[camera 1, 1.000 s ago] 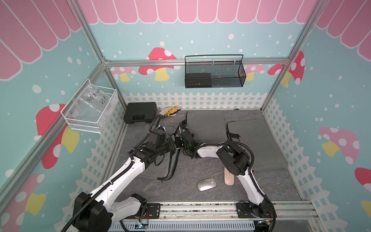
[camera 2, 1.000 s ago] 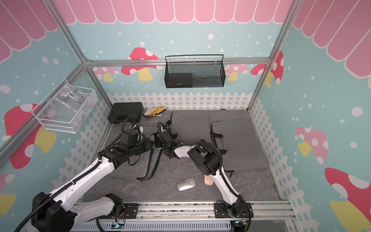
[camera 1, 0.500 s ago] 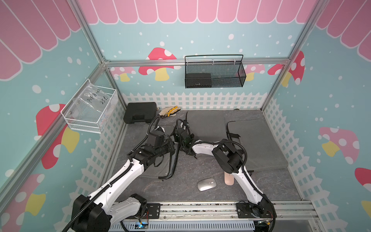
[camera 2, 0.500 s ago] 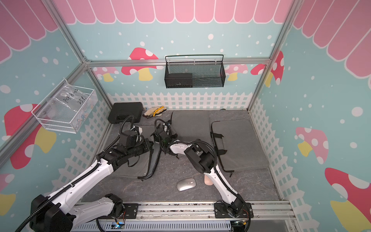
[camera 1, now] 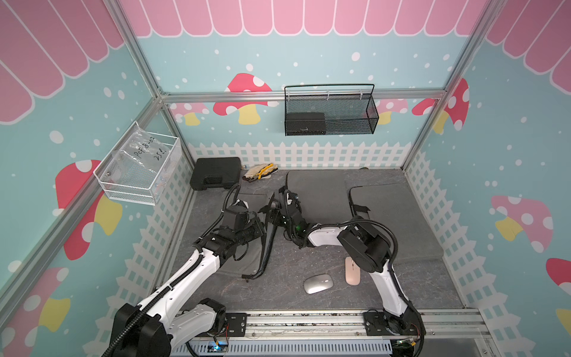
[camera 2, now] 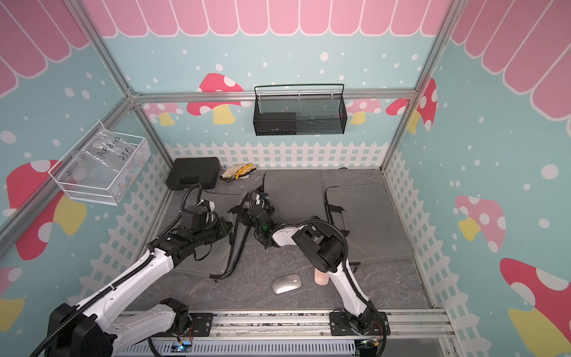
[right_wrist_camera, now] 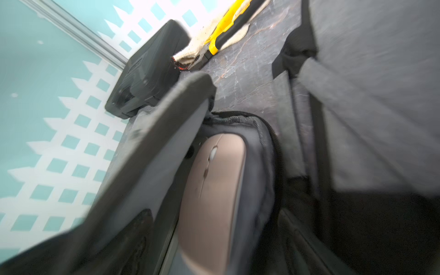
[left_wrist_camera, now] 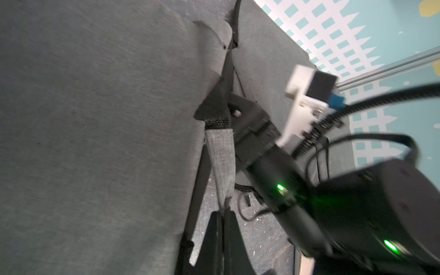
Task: Put the mouse into the laptop bag
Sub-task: Place the mouse in the zippered laptop bag, then close the zippered laptop bag at the center of the board, then adjust the zippered laptop bag at the center of the board.
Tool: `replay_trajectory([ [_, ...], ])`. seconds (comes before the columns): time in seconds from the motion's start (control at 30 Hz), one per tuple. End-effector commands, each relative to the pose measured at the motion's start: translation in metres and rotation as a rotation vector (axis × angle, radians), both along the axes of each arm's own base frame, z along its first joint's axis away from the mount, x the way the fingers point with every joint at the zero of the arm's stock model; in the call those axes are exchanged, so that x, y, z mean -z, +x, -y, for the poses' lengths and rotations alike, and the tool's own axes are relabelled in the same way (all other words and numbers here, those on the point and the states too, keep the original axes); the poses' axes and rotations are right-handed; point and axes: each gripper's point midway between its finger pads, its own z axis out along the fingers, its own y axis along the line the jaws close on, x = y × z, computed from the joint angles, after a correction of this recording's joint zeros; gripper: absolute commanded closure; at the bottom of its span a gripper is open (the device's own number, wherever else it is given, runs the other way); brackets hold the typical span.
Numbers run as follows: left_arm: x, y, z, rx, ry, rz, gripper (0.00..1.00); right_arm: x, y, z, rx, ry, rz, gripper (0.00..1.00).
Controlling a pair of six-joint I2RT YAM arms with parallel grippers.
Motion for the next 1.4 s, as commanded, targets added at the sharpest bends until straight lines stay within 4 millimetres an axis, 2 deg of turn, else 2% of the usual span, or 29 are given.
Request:
replay_trajectory([
  [0.0,0.01,-0.001,-0.004,-0.019,-0.024,-0.014,1.0,-0.08,-0.015,0.011,-0.02,0.124,0.173,0.16],
  [0.13,0.032,0.001,-0.002,-0.02,-0.039,-0.057,1.0,-0.11,-0.043,0.04,-0.032,0.102,0.233,0.16],
  [0.27,0.051,0.004,0.0,-0.016,-0.041,-0.088,1.0,-0.111,-0.07,0.074,-0.03,0.045,0.254,0.16],
  [0.3,0.055,0.004,0.001,-0.013,-0.039,-0.095,0.95,-0.112,-0.075,0.081,-0.029,0.034,0.257,0.16],
  [0.33,0.058,0.003,0.0,-0.014,-0.032,-0.101,0.83,-0.108,-0.082,0.088,-0.032,0.017,0.254,0.15],
  [0.4,0.062,0.002,-0.006,-0.036,-0.006,-0.105,0.51,-0.101,-0.093,0.101,-0.037,-0.021,0.244,0.15],
  [0.47,0.063,-0.002,-0.019,-0.081,0.043,-0.11,0.03,-0.094,-0.107,0.109,-0.061,-0.05,0.24,0.15],
  [0.57,0.059,-0.016,-0.044,-0.186,0.113,-0.135,0.01,-0.084,-0.126,0.108,-0.105,-0.117,0.222,0.15],
  [0.67,0.055,-0.042,-0.095,-0.448,0.222,-0.215,0.01,-0.075,-0.146,0.094,-0.161,-0.17,0.215,0.15],
  [0.7,0.051,-0.049,-0.106,-0.491,0.25,-0.215,0.0,-0.073,-0.153,0.086,-0.189,-0.179,0.214,0.15],
  [0.8,0.04,-0.057,-0.127,-0.543,0.298,-0.157,0.0,-0.055,-0.171,0.059,-0.267,-0.233,0.187,0.16],
  [0.93,0.03,-0.065,-0.148,-0.589,0.379,-0.108,0.01,-0.026,-0.185,0.018,-0.37,-0.283,0.148,0.17],
  [1.03,0.033,-0.071,-0.153,-0.577,0.408,-0.093,0.0,-0.003,-0.189,-0.019,-0.449,-0.322,0.109,0.19],
  [1.1,0.033,-0.07,-0.139,-0.477,0.379,-0.082,0.0,0.013,-0.189,-0.038,-0.462,-0.363,0.086,0.2],
  [1.17,0.028,-0.071,-0.117,-0.331,0.327,-0.055,0.0,0.038,-0.187,-0.053,-0.471,-0.402,0.057,0.22],
  [1.27,0.025,-0.081,-0.119,-0.354,0.289,-0.028,0.0,0.059,-0.182,-0.068,-0.475,-0.425,0.028,0.27],
  [1.37,0.031,-0.096,-0.125,-0.411,0.245,-0.035,0.0,0.076,-0.174,-0.076,-0.461,-0.46,0.01,0.32],
])
